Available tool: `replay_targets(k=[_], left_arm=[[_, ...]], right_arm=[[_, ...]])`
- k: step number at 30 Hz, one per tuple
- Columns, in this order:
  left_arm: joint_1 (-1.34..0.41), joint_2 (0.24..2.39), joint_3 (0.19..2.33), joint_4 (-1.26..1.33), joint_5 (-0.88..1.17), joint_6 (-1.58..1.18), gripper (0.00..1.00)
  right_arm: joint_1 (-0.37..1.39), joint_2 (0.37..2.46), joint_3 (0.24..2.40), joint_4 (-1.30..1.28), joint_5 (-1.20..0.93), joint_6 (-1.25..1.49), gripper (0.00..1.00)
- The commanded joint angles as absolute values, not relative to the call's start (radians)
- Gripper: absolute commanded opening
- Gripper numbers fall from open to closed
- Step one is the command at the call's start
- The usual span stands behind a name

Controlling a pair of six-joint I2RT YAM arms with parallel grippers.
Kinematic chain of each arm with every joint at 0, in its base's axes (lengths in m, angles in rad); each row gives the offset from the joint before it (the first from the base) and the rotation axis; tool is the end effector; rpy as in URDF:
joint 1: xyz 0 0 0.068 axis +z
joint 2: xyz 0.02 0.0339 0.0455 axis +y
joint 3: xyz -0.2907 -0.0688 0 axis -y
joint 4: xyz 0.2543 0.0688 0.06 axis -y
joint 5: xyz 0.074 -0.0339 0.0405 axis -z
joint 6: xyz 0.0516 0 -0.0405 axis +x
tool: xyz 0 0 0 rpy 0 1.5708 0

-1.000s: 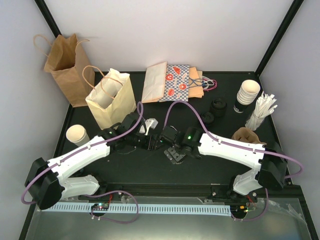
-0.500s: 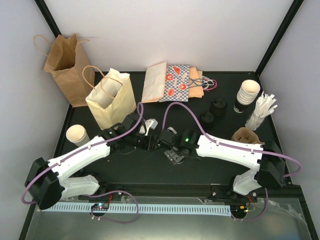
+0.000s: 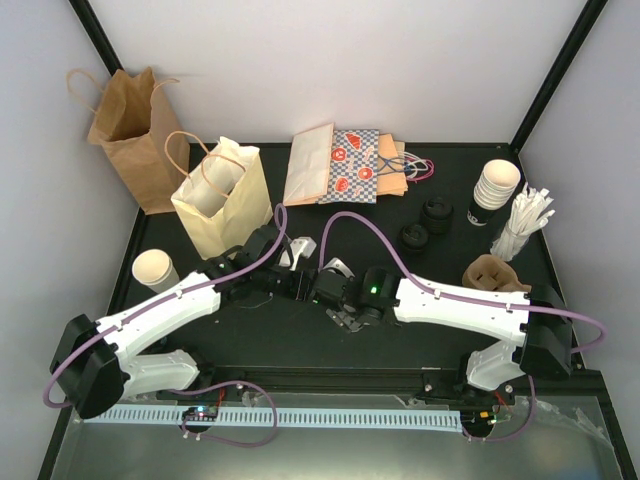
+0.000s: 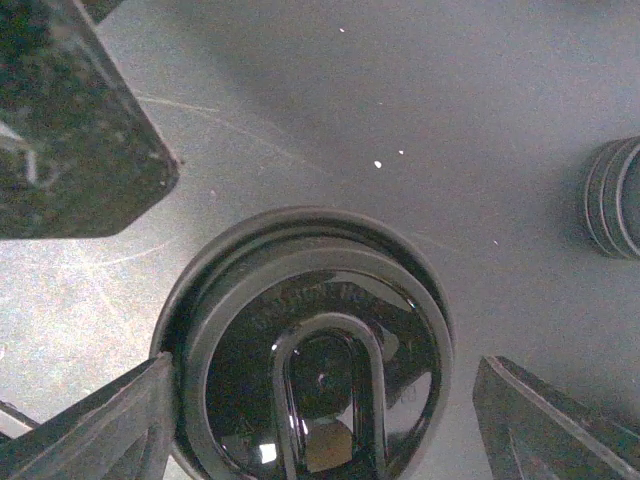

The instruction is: Pack the takeout coffee

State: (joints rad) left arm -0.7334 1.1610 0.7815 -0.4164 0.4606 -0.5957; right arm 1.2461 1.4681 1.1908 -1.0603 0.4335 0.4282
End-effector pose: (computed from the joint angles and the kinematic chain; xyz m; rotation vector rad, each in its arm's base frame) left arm 0.1679 -0.1822 0.2558 0.4232 2.5534 -1.1239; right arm 0.1096 0.2576 0.2732 -0.9955 2.4698 -0.1609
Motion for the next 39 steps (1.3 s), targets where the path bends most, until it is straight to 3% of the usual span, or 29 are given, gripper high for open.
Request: replay_targets(k=[1,6,11,28,36,39], left_arm=[[-0.727,1.172,0.792,-0.385,0.487,-0.603,0.55],[-0.727,1.172,0.789,-0.386,0.488,-0.603,0.56],[-0.727,1.175,0.791,-0.387,0.488,-0.601,0.56],[-0.727,1.163,0.790,-0.400,0.486,-0.596,0.56],[-0.727,1.152,0.781,-0.402,0.485,-0.597,0.56],[-0.727,1.147,0.779,-0.403,0.483,-0.598,0.56]], right_arm=[[1.252,1.452,1.193,-1.040,0.432,0.443,0.81],[1.252,1.452,1.195,-1.038,0.440,0.439,0.81],[1.251,1.454,1.200,-1.049,0.419,0.448,0.90],[1.248,1.501,1.212,-1.056,0.356,0.494,0.89],[1.248,1.503,1.210,-1.053,0.343,0.496,0.83],[1.247,1.503,1.216,-1.068,0.365,0.508,0.91]])
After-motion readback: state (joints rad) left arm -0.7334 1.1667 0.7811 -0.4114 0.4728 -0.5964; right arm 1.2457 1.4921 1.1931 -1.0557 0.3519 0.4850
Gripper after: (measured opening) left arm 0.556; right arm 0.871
